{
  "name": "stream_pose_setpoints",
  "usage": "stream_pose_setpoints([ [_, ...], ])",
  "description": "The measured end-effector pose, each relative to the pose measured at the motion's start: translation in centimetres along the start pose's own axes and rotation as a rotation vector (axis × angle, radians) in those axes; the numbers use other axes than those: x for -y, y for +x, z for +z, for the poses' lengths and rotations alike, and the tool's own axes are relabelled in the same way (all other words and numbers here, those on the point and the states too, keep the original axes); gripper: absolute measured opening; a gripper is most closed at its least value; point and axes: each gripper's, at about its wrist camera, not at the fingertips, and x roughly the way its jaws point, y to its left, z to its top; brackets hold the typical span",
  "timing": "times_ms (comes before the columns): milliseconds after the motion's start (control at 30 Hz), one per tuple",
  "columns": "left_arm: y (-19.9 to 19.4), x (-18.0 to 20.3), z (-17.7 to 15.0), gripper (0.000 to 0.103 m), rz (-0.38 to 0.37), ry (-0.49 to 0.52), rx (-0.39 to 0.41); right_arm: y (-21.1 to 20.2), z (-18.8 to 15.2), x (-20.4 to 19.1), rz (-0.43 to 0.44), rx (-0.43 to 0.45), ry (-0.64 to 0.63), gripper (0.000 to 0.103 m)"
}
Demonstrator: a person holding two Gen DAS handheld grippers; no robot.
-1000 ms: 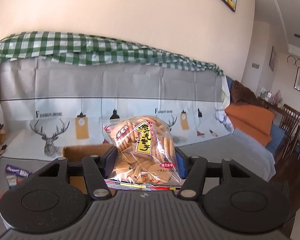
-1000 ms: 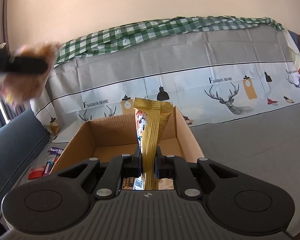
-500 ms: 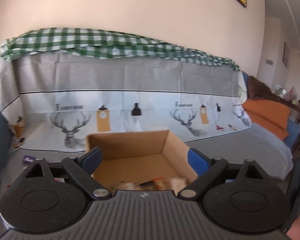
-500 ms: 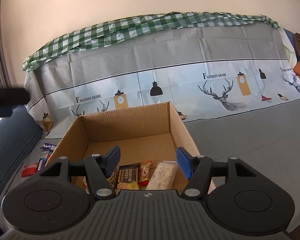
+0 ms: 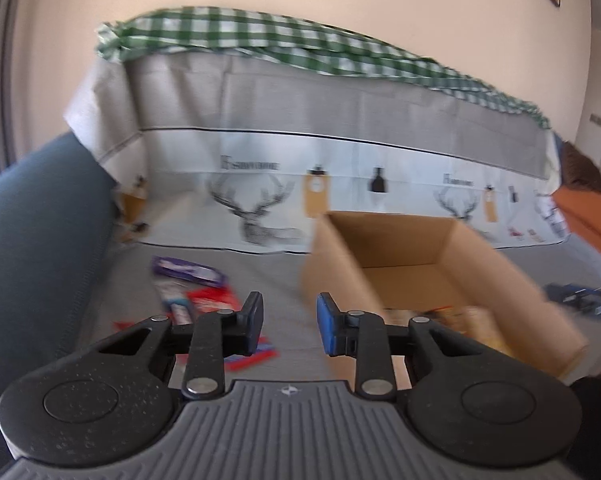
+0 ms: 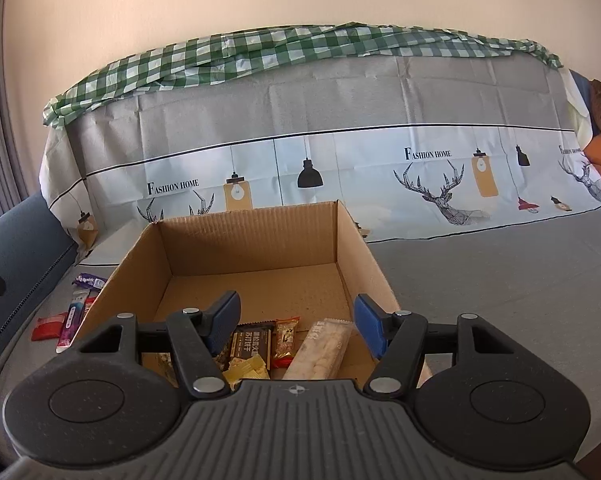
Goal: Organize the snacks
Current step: 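Move both open grippers back over the remaining snacks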
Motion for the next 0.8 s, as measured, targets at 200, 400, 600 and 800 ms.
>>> stream_pose_setpoints([
  [200, 1.4, -6.3, -2.2, 0.032, 0.101, -0.116, -0.049, 0.3, 0.1, 0.2, -0.001, -0.018, 0.030, 0.033],
  [400, 2.3, -8.3, -2.0, 0.032, 0.101, -0.237, -0.075, 0.9, 0.1, -0.4, -0.009, -0.044, 0.006, 0.028],
  [600, 4.4, -9.4, -2.0, 0.032, 0.111, -0.282, -0.119, 1.2, 0.1, -0.9, -0.021, -0.071, -0.018, 0.030],
  [800, 6.2, -9.6, -2.1, 0.032, 0.123, -0.294, -0.146, 1.7, 0.2, -1.4, -0.033, -0.094, -0.044, 0.034],
])
